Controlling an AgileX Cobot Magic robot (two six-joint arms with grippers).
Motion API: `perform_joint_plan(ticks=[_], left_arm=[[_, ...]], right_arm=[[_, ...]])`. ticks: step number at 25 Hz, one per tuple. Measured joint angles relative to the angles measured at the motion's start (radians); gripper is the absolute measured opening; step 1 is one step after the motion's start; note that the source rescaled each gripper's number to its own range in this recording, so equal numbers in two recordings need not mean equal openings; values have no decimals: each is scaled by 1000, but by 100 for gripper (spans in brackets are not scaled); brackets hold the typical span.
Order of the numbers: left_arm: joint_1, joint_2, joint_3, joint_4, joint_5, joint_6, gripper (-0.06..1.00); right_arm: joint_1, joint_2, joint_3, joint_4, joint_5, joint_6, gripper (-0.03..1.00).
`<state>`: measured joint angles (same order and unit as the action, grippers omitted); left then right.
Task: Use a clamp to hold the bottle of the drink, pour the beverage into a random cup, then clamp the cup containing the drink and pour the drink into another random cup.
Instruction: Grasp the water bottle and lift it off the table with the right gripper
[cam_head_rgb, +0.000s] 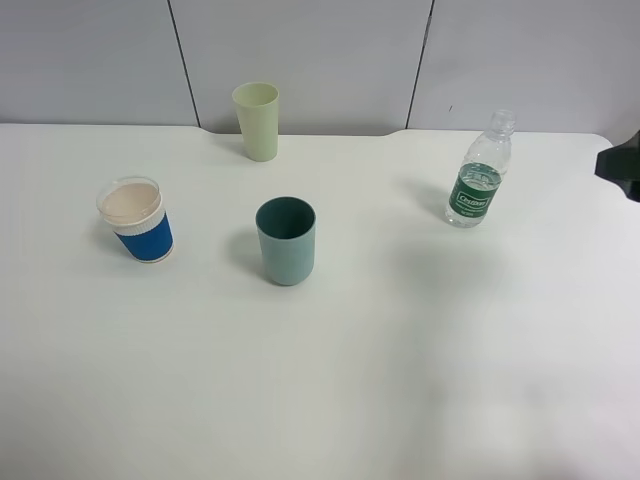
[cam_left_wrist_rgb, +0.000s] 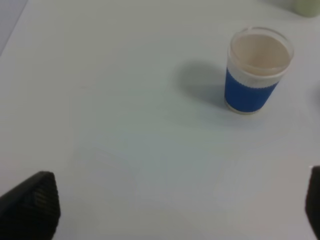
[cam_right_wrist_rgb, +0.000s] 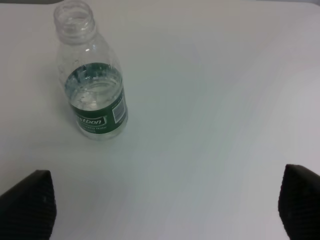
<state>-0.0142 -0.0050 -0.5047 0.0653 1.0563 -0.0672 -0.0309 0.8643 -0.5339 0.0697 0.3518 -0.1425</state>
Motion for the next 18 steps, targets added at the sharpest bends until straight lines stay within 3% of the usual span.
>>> perform_joint_plan(ticks=[18], left_arm=[[0,0,0,0,0,0,100]], right_arm=[[0,428,10,-8,-344,0,76]])
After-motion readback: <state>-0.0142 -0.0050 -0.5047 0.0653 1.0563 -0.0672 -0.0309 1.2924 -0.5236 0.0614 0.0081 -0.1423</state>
